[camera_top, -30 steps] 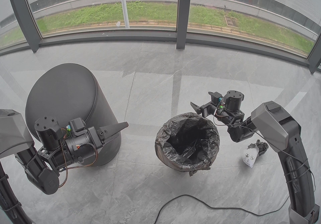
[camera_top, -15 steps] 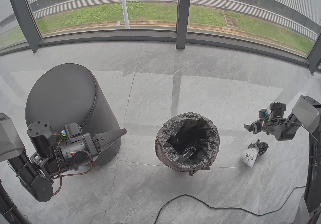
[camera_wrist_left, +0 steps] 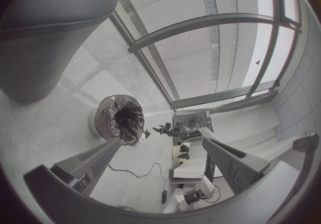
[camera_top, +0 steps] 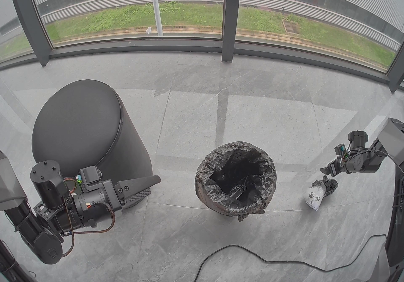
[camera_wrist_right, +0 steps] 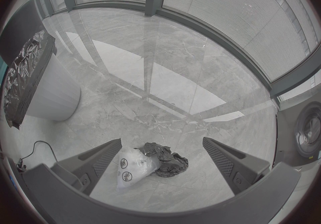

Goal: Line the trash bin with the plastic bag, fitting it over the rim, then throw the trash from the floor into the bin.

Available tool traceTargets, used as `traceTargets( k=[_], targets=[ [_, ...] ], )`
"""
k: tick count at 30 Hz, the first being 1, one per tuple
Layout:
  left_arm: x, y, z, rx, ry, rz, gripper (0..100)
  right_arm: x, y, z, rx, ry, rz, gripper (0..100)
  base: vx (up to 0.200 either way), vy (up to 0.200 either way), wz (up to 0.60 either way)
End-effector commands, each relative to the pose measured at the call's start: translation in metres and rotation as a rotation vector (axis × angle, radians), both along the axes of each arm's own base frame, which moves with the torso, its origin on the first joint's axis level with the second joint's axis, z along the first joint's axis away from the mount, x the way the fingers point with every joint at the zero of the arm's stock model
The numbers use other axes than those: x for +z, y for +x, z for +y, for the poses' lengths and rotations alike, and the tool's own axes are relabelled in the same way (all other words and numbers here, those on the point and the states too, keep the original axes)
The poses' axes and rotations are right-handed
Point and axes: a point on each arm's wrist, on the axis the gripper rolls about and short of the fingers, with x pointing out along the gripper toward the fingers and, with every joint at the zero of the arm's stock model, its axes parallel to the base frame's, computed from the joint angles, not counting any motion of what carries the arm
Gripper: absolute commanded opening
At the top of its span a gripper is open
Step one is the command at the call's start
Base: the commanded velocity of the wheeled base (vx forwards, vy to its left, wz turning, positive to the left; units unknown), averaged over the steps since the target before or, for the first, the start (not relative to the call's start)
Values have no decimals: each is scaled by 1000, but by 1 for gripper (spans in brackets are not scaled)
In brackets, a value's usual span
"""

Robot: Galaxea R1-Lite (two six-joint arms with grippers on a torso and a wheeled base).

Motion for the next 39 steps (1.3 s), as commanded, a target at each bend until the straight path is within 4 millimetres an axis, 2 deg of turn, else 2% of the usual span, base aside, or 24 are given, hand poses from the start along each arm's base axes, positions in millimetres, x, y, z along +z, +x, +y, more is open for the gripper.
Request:
traceTargets(
  k=[1,10,13,18,21,26,29,32,33,35,36,39],
  targets=[
    [-1,-13,-1,-21,-24,63,100,-11,4,-2,-5,-1,15,100,-200,0,0],
    [-8,-12,-8,-41,-10,88,100,-23,6,-9,-27,-5,36,100,-200,0,0],
    [-9,-10,-9,-46,-9,91,100,-25,12,-11,-32,-9,30,100,0,0,0],
    [-9,-8,-12,-47,-9,85,100,-28,41,-13,-21,-27,-35,100,0,0,0],
    [-10,-8,-11,-47,-8,86,100,-33,47,-12,-20,-27,-24,100,0,0,0],
    [-9,-9,-9,-37,-8,87,100,-47,80,-21,-47,-56,-34,100,0,0,0],
    [-11,-10,-7,-23,-4,97,100,-53,90,-22,-42,-49,-4,100,0,0,0],
    [-12,-7,-8,16,0,98,100,-82,81,-12,-28,-15,141,100,0,0,0],
    [-12,-7,-8,16,0,98,100,-82,81,-12,-28,-15,141,100,0,0,0],
    [-16,-3,-8,48,9,110,100,-114,68,-7,-50,-14,302,100,0,0,0],
    [-16,-3,-8,49,9,110,100,-118,66,-7,-52,-14,319,100,0,0,0],
    [-18,-4,-8,66,14,116,100,-186,39,3,-43,21,525,100,0,0,0]
  ],
)
